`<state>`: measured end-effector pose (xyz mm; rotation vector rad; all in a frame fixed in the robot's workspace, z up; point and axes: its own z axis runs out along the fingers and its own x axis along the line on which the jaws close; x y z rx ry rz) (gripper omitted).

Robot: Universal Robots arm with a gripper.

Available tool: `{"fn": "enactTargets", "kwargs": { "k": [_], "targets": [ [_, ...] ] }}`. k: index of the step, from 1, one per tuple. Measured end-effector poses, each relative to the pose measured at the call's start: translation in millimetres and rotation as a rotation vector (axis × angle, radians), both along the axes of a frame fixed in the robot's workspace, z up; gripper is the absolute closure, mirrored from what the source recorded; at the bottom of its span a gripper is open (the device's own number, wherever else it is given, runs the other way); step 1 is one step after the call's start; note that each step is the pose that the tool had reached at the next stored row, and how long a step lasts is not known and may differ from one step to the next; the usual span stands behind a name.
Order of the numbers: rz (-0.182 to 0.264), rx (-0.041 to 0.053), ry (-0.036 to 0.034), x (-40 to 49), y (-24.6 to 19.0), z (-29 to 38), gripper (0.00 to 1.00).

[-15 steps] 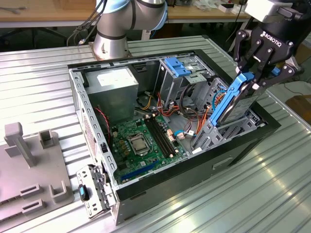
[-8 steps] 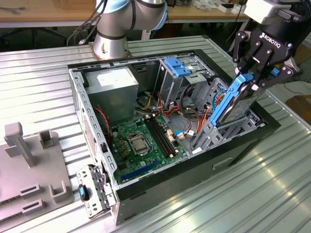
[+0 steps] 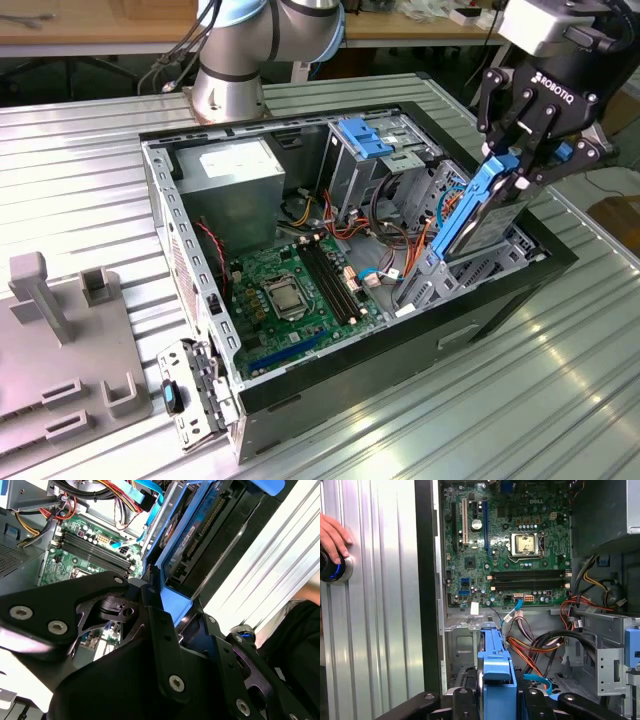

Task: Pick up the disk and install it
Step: 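Insert the disk into the insertion slot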

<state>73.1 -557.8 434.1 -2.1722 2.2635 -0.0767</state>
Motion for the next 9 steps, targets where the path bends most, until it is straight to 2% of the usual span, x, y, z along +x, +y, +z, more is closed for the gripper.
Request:
{"fn": "enactTargets", "kwargs": {
  "k": [9],
  "targets": [
    [0.000,0.0000,0.0000,0.0,0.0,-3.5,0.63]
  ]
}}
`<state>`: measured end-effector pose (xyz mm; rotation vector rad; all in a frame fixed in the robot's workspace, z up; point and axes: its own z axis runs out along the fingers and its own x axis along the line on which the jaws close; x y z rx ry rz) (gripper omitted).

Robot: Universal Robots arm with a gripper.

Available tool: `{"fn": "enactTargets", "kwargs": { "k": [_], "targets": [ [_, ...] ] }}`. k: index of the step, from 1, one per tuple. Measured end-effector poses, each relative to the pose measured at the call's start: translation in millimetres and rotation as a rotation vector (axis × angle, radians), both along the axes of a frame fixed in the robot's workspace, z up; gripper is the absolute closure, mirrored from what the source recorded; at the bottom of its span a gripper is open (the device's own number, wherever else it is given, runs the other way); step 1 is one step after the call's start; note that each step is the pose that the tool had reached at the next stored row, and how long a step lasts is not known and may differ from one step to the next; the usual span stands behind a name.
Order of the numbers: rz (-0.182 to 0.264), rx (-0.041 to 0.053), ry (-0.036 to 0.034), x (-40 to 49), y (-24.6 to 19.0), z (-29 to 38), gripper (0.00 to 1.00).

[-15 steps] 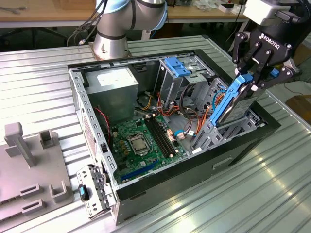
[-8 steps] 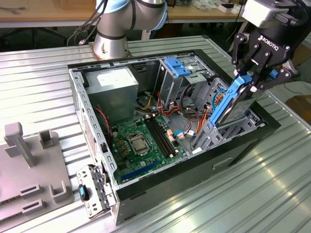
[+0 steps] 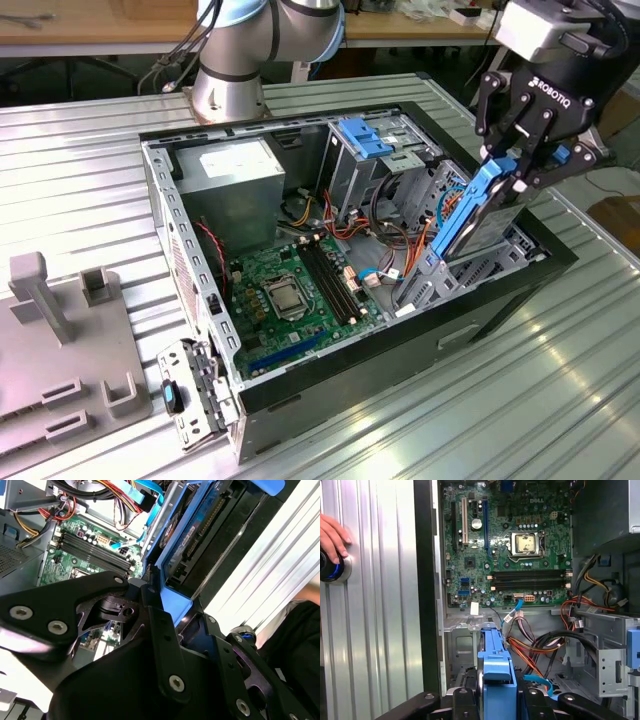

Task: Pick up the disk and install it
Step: 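Insert the disk into the insertion slot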

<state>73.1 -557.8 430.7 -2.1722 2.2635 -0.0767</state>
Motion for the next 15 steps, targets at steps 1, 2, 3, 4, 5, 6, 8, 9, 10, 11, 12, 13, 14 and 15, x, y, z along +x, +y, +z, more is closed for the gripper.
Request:
{"fn": "enactTargets", "kwargs": {
  "k": [1,2,3,4,5,6,8,9,10,11,12,13,14,15],
  "targets": [
    [0.000,0.0000,0.0000,0.0,0.0,-0.6,0.63],
    [0.000,0.0000,0.0000,0.0,0.0,-1.0,0.63],
    [0.000,0.0000,0.0000,0.0,0.0,-1.4,0.63],
    [0.000,0.0000,0.0000,0.0,0.0,-1.7,0.63],
    [0.000,0.0000,0.0000,0.0,0.0,-2.2,0.63],
    [0.000,0.0000,0.0000,0.0,0.0,-2.7,0.63],
    [0.000,0.0001,0.0000,0.0,0.0,-3.9,0.63],
    [0.000,0.0001,0.0000,0.0,0.0,-4.3,0.63],
    [0.000,0.0000,0.0000,0.0,0.0,-4.9,0.63],
    [0.000,0.0001,0.0000,0.0,0.0,-5.7,0.63],
    [0.000,0.0000,0.0000,0.0,0.0,-6.4,0.63],
    [0.000,0.0001,0.0000,0.0,0.0,-6.9,0.63],
    [0.000,0.0000,0.0000,0.0,0.0,-7.2,0.63],
    [0.000,0.0000,0.0000,0.0,0.0,-7.8,0.63]
  ]
}}
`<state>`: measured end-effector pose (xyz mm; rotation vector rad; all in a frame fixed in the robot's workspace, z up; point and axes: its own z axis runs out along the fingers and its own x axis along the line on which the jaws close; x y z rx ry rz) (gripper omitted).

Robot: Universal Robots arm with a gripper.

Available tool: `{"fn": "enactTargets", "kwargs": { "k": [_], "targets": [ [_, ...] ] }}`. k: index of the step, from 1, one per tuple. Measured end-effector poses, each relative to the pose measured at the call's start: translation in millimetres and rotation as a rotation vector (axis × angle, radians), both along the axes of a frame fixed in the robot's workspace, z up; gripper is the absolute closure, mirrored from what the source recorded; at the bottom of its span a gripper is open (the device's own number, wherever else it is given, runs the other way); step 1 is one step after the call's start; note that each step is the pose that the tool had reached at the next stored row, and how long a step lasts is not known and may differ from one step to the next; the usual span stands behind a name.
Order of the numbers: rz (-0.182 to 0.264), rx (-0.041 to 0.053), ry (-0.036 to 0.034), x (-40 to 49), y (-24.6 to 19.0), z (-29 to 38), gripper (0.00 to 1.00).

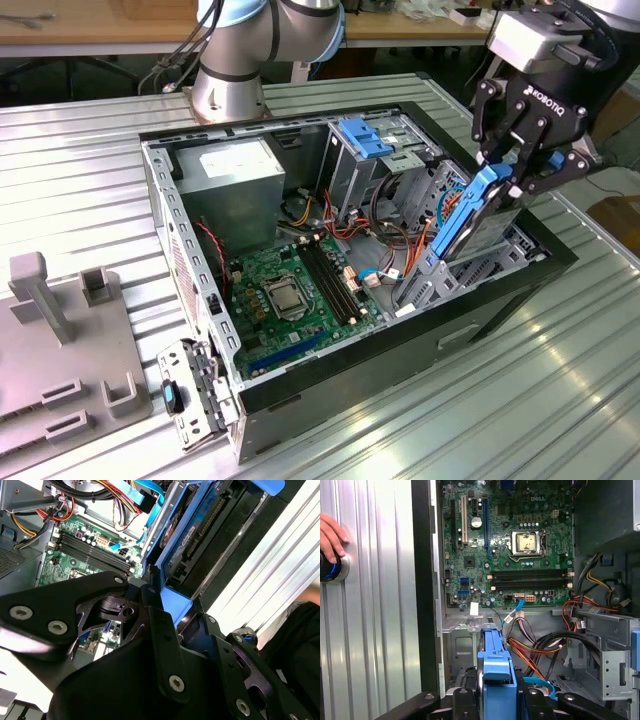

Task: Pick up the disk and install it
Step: 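Insert the disk into the insertion slot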

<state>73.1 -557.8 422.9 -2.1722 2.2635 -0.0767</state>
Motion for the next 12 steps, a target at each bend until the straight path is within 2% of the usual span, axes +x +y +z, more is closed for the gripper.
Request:
{"fn": "enactTargets", "kwargs": {
  "k": [12],
  "targets": [
    [0.000,-0.0001,0.0000,0.0,0.0,-5.5,0.63]
  ]
}}
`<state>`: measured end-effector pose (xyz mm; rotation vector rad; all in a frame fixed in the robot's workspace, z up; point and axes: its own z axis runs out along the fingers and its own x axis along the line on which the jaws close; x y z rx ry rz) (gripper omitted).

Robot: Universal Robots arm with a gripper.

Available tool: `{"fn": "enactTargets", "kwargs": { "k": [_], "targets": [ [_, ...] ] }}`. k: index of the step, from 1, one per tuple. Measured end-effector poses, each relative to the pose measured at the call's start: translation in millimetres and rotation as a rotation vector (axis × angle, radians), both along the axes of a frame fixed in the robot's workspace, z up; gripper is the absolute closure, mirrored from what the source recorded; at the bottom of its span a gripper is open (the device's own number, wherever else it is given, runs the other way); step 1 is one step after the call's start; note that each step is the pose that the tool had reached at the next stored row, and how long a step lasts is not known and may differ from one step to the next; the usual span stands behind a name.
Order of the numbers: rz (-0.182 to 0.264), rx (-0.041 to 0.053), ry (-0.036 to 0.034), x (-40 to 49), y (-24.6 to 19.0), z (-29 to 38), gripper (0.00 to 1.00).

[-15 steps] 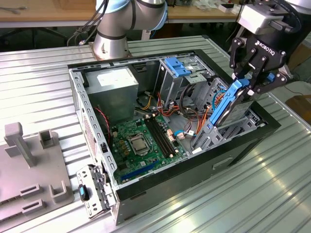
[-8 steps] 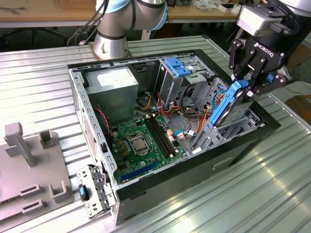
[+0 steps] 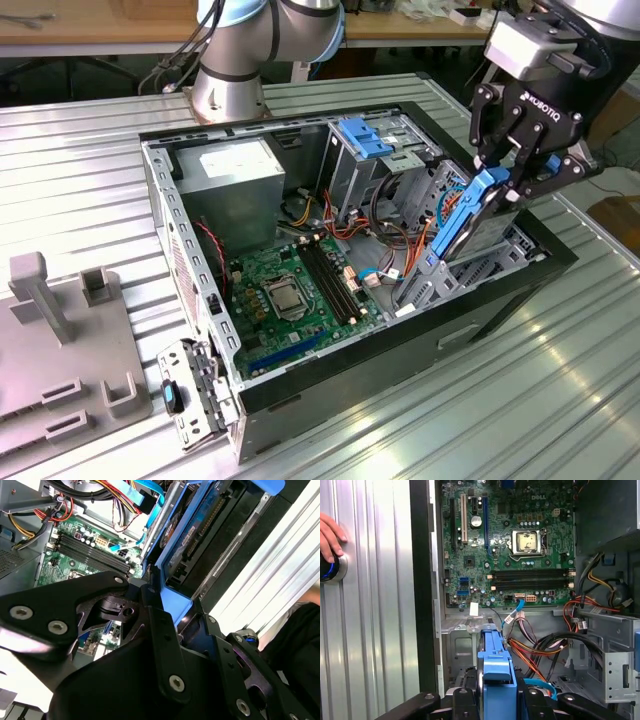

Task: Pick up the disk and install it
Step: 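Insert the disk into the insertion slot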

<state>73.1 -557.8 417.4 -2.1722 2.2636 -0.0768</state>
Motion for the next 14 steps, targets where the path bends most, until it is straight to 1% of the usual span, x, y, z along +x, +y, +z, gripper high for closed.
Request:
{"fn": "enactTargets", "kwargs": {
  "k": [14],
  "targets": [
    [0.000,0.0000,0.0000,0.0,0.0,-6.5,0.63]
  ]
}}
